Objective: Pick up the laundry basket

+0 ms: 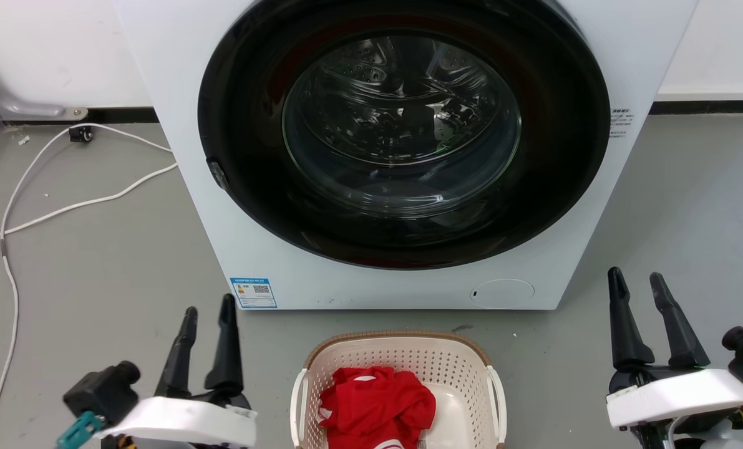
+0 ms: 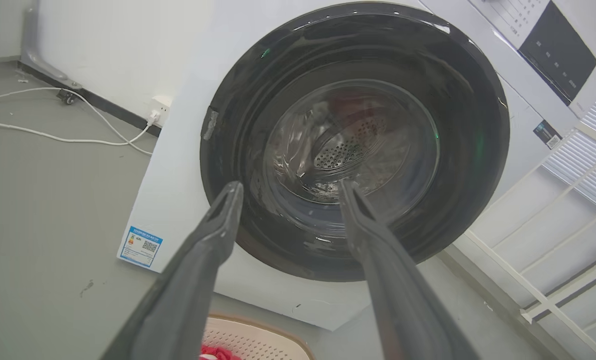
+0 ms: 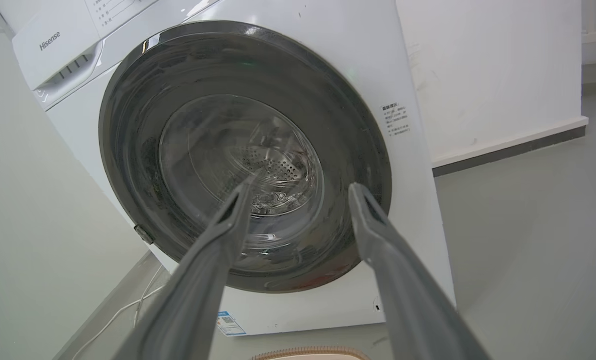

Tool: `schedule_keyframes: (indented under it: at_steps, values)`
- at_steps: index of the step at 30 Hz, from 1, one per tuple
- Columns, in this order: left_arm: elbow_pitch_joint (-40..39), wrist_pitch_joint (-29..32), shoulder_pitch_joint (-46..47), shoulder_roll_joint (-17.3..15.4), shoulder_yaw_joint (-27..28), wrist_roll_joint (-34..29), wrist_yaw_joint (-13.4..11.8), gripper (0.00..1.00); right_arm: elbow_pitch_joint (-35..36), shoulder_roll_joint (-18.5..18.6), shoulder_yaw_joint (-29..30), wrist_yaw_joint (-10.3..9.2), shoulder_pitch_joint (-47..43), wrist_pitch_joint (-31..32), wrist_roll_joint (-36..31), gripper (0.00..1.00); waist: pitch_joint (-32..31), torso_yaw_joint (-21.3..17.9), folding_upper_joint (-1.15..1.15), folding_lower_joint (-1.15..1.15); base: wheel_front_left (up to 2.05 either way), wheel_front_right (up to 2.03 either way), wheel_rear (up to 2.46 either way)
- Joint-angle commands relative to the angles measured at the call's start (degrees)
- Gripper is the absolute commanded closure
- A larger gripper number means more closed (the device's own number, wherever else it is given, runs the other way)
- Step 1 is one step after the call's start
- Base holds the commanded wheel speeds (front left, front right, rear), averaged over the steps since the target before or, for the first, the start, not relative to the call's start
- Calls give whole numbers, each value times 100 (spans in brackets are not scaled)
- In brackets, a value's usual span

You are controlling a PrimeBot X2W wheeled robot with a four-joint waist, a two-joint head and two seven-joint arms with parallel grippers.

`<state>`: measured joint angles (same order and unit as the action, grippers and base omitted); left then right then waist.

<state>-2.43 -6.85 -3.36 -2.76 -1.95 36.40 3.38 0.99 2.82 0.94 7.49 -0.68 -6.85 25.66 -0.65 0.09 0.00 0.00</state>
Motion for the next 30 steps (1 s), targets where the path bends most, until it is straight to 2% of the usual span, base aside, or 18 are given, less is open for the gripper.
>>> schedule_keyframes:
  at_steps: [1, 8, 11, 23, 30]
  values:
    - [-121, -52, -18, -19, -74, -223, -15, 0, 121, 18, -20, 0, 7, -54, -179, 0, -4, -2, 0, 0, 0, 0, 0]
    - [-250, -162, -61, -150, -444, -930, -177, 0, 230, 16, -86, 0, -55, -162, -732, 0, -33, -16, 0, 0, 0, 0, 0]
    - [-266, -209, -85, -253, -620, -1189, -344, 0, 257, 16, -103, 0, -93, -205, -966, 0, -47, -23, 0, 0, 0, 0, 0]
    - [-194, -378, -133, -518, -1133, -1755, -853, 0, 30, 14, -76, 0, -253, -377, -1590, 0, -91, -26, 0, 0, 0, 0, 0]
    - [-118, -463, -207, -589, -1310, -2026, -866, 0, -167, 13, 9, -1, -327, -465, -1945, 0, -109, -10, 0, 0, 0, 0, 0]
